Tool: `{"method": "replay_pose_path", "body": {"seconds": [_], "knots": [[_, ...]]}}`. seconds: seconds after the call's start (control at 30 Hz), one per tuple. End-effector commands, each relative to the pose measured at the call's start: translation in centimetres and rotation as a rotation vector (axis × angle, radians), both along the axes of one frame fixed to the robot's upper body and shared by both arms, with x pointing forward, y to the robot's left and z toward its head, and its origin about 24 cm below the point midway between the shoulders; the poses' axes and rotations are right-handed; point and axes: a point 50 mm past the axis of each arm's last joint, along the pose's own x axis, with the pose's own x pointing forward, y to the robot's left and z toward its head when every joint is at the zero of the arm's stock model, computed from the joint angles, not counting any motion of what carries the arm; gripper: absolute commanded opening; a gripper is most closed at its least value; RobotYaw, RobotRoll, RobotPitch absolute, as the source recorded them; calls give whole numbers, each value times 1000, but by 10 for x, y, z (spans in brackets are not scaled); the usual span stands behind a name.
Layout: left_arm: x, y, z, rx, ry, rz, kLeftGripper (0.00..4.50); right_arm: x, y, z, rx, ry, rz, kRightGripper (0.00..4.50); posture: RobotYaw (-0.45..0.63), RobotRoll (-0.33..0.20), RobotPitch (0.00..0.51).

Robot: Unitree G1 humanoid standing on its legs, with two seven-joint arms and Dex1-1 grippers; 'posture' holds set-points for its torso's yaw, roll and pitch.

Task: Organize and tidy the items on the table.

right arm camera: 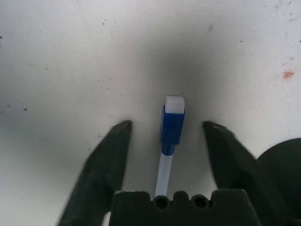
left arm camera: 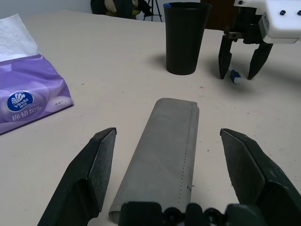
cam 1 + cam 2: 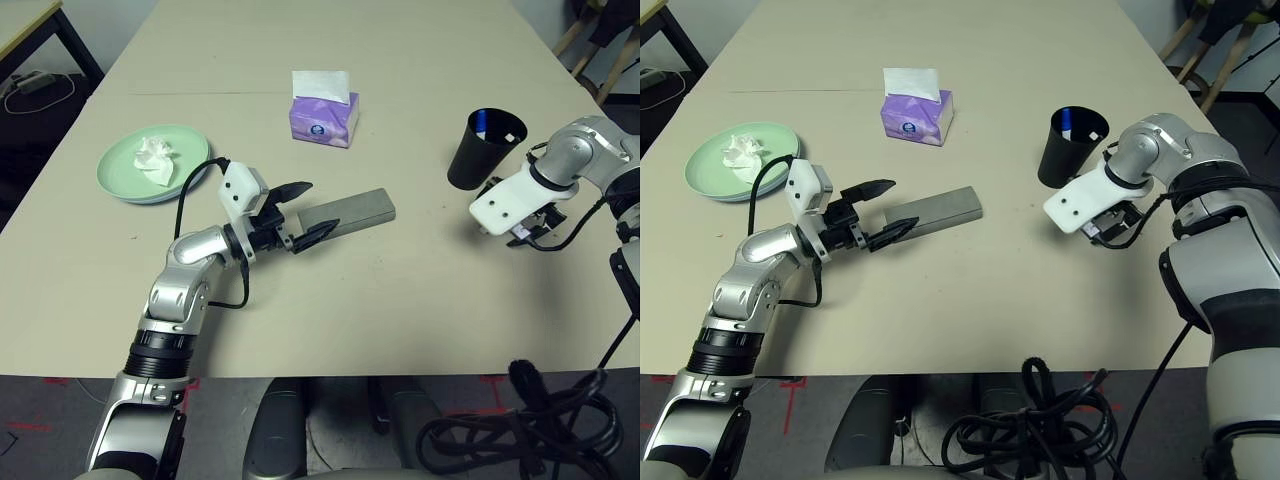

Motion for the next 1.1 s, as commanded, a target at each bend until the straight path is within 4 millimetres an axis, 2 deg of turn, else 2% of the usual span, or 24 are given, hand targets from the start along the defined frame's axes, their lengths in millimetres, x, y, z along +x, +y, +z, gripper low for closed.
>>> {"method": "replay_pose_path", "body": {"seconds": [0.03, 0.17, 0.5, 0.63, 0.77, 0.83, 0.97, 1.1], "knots": [[-2, -1, 3, 2, -14, -22, 4500, -2, -5, 2, -14, 31, -31, 1978, 194, 0, 204], [-2, -1, 3, 25, -27, -44, 4500, -2, -4, 4, -4, 38, -34, 435, 189, 0, 194], [2, -4, 5, 48, -51, -75, 4500, -2, -5, 10, 45, 35, -64, 385, 167, 0, 168], [6, -4, 6, 49, -48, -84, 4500, -1, -1, 17, 173, 65, -114, 385, 145, 0, 153], [8, -3, 6, 50, -39, -94, 4500, 5, 10, 25, 493, 111, -216, 385, 124, 0, 147], [10, -2, 5, 53, -32, -99, 4500, 6, 19, 34, 730, 150, -276, 385, 106, 0, 143], [13, -3, 3, 55, -23, -109, 4500, -5, 25, 59, 1113, 318, -338, 385, 90, 0, 132], [17, -2, 4, 56, -20, -112, 4500, -10, 25, 66, 1329, 393, -367, 385, 81, 0, 119]]}}
